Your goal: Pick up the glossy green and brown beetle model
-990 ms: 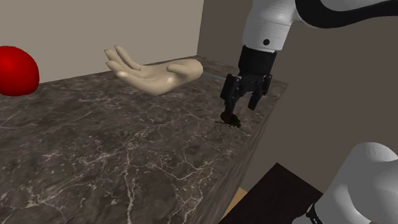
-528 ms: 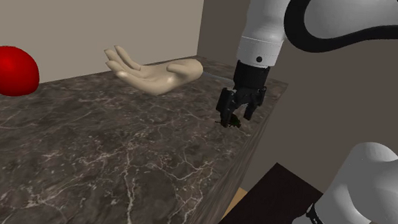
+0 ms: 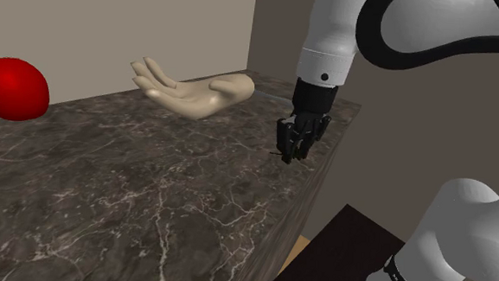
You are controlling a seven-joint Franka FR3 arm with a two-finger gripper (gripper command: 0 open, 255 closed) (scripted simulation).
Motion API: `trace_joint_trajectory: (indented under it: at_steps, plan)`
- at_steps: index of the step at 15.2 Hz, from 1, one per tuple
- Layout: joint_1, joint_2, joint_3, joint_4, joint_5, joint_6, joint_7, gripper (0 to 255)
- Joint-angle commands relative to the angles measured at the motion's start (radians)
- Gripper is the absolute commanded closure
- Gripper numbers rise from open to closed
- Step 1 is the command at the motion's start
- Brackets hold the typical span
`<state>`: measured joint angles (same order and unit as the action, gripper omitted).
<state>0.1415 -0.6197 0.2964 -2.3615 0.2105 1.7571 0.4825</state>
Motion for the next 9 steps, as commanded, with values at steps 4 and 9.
trace_joint_trajectory:
  at_steps: [4,9]
  plan:
    - [-0.001,0.003,-0.001,0.012,-0.001,-0.012,0.001,255]
    - [-0.004,0.008,-0.009,0.082,-0.009,-0.077,0.006,255]
